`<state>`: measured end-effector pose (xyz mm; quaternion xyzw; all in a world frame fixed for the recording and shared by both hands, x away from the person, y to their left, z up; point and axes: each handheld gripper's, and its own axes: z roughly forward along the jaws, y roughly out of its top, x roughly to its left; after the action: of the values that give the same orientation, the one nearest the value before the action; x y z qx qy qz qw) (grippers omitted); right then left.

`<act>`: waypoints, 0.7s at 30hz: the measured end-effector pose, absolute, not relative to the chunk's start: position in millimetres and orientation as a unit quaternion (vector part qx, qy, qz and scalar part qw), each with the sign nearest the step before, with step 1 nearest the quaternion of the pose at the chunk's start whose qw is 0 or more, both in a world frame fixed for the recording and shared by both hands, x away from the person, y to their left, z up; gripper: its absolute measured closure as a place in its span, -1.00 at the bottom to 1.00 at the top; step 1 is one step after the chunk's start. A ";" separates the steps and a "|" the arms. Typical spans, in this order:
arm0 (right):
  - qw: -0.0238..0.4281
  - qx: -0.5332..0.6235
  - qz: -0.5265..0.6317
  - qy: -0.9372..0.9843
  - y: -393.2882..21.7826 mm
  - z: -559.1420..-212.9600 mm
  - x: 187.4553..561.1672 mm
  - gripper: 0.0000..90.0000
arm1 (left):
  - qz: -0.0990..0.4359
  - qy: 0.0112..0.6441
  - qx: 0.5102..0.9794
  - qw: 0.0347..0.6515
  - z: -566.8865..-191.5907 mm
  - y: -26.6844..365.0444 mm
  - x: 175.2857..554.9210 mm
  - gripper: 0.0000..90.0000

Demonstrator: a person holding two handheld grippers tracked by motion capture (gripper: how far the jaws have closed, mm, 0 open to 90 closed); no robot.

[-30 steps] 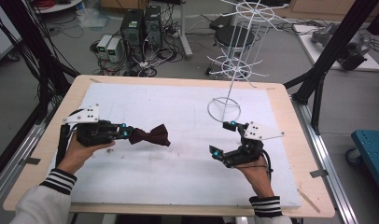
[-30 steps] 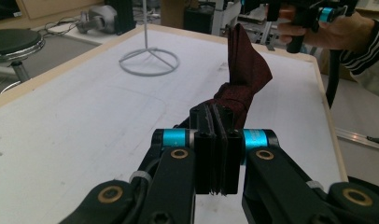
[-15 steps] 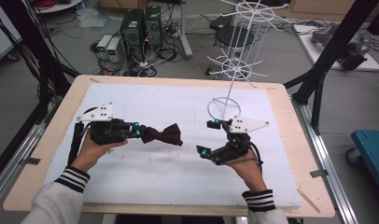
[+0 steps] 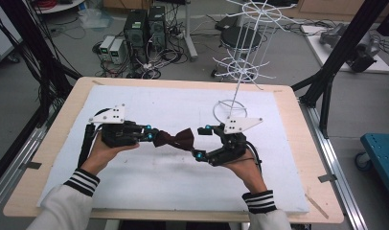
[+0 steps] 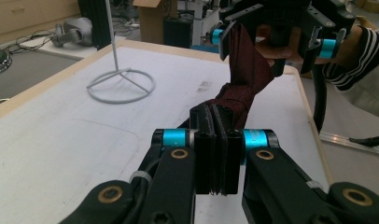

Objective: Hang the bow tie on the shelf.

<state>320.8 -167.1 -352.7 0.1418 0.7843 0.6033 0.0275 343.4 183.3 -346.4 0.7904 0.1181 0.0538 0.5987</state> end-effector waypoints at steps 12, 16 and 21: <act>0.017 0.132 0.600 0.789 -158.3 -355.1 323.7 0.07 | 0.051 0.111 0.791 0.599 -347.2 177.4 342.8 0.94; 0.014 0.118 0.607 0.785 -156.6 -354.4 324.2 0.61 | 0.050 0.107 0.793 0.597 -347.6 176.6 342.6 0.94; 0.016 0.103 0.604 0.790 -152.8 -354.4 322.1 0.88 | 0.048 0.109 0.794 0.596 -348.2 177.7 343.1 0.93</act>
<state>322.1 -152.8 -354.4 0.1034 0.7897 0.6044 0.0163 343.1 177.7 -348.2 0.7938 0.1092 0.0482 0.5963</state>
